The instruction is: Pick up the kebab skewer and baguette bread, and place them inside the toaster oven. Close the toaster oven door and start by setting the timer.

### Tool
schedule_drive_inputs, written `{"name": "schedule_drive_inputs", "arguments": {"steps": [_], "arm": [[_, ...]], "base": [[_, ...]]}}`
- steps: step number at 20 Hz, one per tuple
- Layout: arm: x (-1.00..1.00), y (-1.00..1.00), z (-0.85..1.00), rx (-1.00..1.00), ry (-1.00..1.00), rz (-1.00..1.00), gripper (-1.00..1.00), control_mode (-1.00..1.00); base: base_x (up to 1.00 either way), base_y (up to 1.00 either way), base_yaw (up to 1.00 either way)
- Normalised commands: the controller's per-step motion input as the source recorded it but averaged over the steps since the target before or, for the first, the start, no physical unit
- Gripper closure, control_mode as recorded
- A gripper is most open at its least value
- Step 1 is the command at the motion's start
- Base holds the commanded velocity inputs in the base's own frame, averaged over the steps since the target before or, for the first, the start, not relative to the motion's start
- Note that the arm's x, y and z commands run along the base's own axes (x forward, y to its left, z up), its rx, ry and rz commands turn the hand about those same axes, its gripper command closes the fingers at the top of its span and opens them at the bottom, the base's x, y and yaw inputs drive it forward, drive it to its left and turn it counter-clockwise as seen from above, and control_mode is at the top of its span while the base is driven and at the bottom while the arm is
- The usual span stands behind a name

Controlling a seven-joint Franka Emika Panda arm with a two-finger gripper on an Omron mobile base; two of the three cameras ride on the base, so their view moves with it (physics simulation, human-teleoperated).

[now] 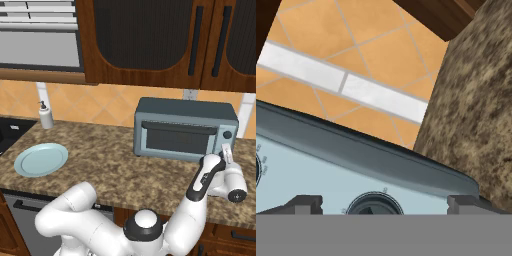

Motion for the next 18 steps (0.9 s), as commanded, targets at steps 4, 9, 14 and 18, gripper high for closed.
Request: {"name": "schedule_drive_inputs", "arguments": {"steps": [4,9,14,18], "arm": [[0.00,0.22,0.00,-0.02,0.05,0.00,-1.00,-1.00],[0.00,0.05,0.00,0.00,0.04,0.00,-1.00,-1.00],[0.03,0.00,0.00,0.00,0.01,0.00,-1.00,-1.00],[0.00,-0.02,0.00,0.00,0.00,0.00,-1.00,-1.00]], "base": [[0.00,0.00,0.00],[0.00,0.00,0.00],[0.00,0.00,0.00],[0.00,0.00,0.00]]}}
